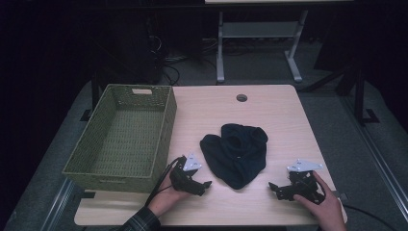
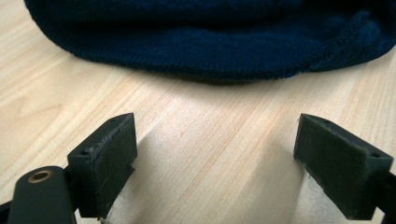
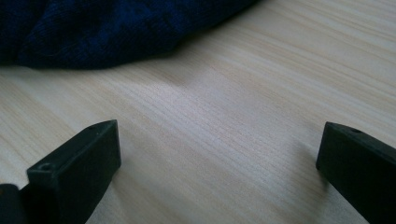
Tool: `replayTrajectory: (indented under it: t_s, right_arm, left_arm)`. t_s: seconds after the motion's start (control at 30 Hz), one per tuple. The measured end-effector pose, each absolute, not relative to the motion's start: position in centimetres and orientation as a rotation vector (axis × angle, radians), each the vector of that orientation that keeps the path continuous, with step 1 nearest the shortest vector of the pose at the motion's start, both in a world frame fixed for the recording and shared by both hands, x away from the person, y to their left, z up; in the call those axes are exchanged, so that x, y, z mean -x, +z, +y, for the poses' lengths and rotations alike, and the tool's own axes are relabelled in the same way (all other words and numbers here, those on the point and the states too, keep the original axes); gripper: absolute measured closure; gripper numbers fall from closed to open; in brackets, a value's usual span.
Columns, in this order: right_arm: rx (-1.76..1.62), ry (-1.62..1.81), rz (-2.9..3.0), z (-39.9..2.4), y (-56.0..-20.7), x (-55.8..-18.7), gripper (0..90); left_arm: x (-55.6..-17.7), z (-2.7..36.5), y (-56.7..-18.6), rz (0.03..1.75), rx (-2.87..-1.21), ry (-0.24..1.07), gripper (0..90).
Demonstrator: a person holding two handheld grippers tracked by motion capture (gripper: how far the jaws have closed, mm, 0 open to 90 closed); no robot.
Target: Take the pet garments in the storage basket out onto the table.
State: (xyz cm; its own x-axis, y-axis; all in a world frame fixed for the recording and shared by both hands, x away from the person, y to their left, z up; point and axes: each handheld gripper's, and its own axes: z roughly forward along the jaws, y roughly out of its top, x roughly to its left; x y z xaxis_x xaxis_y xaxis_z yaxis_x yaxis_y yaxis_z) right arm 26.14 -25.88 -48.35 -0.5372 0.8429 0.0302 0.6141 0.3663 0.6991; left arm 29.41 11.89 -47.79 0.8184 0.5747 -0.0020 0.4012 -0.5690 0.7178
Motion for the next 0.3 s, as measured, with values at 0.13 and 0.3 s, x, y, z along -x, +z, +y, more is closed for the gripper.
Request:
replayTrajectory:
  t_s: [0.13,0.3]
  right_arm:
    - [-1.279,0.96,2.299,-25.88,-48.35,-26.14,0.0]
    - [-1.281,0.96,2.299,-25.87,-48.34,-26.13,0.0]
  left_arm:
    - [-29.41,11.89,-47.79,0.712,-2.251,0.299,12.7]
    - [-29.39,11.89,-47.79,0.715,-2.25,0.3,12.7]
